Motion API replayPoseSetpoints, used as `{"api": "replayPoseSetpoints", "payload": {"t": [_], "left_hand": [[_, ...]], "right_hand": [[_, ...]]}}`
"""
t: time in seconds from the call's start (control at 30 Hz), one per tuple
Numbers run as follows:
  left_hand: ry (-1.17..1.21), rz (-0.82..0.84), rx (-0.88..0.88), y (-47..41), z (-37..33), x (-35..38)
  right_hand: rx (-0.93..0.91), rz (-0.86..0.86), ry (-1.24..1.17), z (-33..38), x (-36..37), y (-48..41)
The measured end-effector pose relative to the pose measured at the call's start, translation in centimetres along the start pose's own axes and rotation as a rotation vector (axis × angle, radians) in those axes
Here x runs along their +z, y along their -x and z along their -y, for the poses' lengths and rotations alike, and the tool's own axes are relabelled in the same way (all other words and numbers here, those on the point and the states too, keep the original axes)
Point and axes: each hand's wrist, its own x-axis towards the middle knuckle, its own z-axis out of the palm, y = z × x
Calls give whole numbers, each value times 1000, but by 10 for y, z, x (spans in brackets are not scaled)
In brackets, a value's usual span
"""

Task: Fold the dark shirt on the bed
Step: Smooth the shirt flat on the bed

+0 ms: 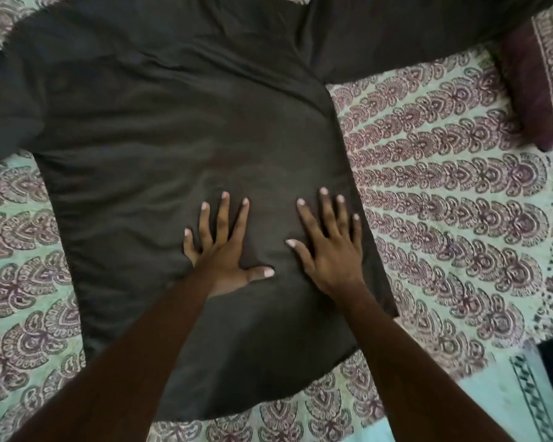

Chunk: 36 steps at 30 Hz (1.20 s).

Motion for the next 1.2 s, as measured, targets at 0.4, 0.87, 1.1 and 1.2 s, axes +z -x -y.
{"api": "replayPoseSetpoints", "payload": {"t": [0.4, 0.87, 1.1, 1.2], "left_hand": [[-169, -353, 75, 125, 36, 74], [-290, -224, 156, 154, 24, 49], [-130, -449, 256, 33, -63, -12], [-110, -494, 191, -48, -93, -48]], "right_hand": [[344, 82, -39, -28, -1, 151], [341, 97, -17, -9, -25, 146], [86, -59, -99, -13, -59, -7], [17, -80, -124, -22, -71, -99]]}}
